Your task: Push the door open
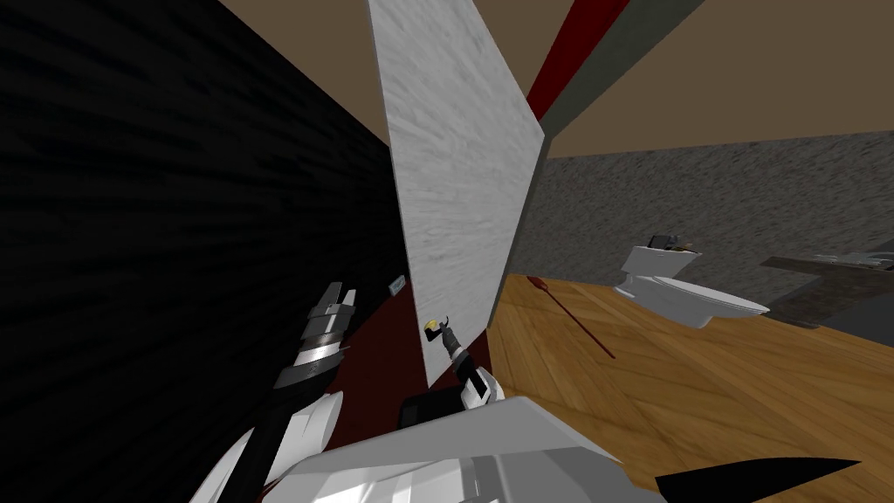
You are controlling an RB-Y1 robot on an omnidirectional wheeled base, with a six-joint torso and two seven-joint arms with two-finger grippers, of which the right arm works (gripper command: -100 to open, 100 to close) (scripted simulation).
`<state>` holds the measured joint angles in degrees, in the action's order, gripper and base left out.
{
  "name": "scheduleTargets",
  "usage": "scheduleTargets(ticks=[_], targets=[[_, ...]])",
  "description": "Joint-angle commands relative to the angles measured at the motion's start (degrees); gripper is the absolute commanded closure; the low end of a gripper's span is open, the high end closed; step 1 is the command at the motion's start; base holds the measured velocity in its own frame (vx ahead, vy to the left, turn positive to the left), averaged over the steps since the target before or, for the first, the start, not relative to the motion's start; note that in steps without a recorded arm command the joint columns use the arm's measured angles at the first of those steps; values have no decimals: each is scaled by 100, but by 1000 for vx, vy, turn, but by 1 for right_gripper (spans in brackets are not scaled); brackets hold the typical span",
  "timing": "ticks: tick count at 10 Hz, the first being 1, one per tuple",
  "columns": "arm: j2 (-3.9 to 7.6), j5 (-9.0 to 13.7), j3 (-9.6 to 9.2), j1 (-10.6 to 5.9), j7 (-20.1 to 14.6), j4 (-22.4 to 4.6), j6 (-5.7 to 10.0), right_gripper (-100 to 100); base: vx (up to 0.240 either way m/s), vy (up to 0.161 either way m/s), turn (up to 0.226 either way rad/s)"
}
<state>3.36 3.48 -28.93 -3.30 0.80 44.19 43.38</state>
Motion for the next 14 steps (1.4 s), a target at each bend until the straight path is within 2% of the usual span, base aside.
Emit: scheduleTargets(ticks=[1, 5, 9, 14], targets=[[49, 56, 194, -58, 12, -33, 10, 100, 89, 95, -26], [7, 109, 424, -93, 61, -89, 17, 100, 93, 124, -46], [-91, 182, 740, -141, 128, -166, 28, 100, 117, 136, -47], [-301, 272, 1128, -201, 210, -261, 41, 100, 96, 153, -62]])
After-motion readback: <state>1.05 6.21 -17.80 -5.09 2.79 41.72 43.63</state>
